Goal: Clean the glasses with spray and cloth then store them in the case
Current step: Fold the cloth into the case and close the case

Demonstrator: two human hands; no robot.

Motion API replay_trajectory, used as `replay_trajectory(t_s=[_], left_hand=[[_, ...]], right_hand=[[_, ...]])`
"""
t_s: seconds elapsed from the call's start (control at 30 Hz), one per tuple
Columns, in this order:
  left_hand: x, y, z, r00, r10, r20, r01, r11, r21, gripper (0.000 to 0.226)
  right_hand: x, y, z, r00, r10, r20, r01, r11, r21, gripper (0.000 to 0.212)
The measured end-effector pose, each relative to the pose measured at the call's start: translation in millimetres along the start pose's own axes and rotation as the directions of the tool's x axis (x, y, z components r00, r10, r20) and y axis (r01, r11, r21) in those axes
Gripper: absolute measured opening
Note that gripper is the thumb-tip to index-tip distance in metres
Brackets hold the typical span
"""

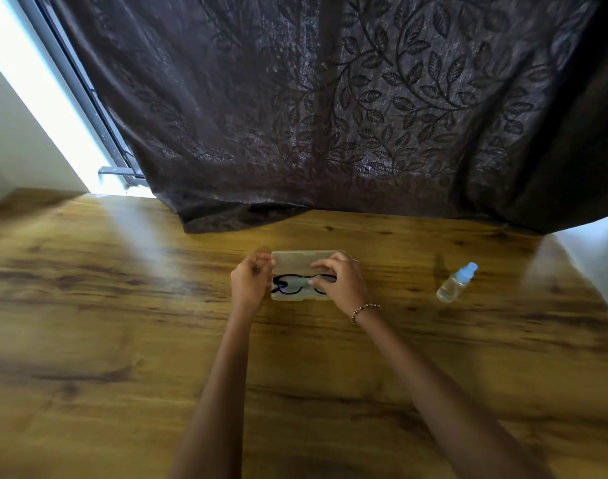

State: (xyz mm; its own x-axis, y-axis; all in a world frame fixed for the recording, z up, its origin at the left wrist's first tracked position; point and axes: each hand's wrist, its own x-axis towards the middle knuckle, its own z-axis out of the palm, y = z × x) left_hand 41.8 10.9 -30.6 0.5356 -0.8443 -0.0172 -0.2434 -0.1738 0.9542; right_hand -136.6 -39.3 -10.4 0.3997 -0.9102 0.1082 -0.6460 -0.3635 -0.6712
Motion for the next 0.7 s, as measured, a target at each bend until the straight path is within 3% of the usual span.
replay_trajectory(t_s=[0.2,0.27,0.37,0.5,0.7], left_hand=[[-2,0,0,1.000,-0.002,-0.003,0.002,1.000,0.003,0.013],[-2,1,-1,1.000,-0.008,0.000,0.008,1.000,0.014,0.016],[-2,1,-1,1.000,-0.008,0.005,0.008,1.000,0.014,0.019],[-1,2,-1,1.000,-0.017,0.013,0.017,1.000,0.015,0.021],[-6,5,1,1.000,-0.020,0.021,0.020,1.000,-0.010,0.033]], right_hand=[[8,6,-22,0.951,0.126,-0.281,-0.112,0.991,0.067,0.023],[12,13,-28,0.947,0.221,-0.233,-0.208,0.975,0.078,0.028],[19,24,-33,0.932,0.359,-0.046,-0.346,0.920,0.182,0.051],[20,32,-31,0.892,0.413,0.185,-0.452,0.831,0.325,0.052],[21,34,-23,0.906,0.383,0.179,-0.422,0.791,0.442,0.049]])
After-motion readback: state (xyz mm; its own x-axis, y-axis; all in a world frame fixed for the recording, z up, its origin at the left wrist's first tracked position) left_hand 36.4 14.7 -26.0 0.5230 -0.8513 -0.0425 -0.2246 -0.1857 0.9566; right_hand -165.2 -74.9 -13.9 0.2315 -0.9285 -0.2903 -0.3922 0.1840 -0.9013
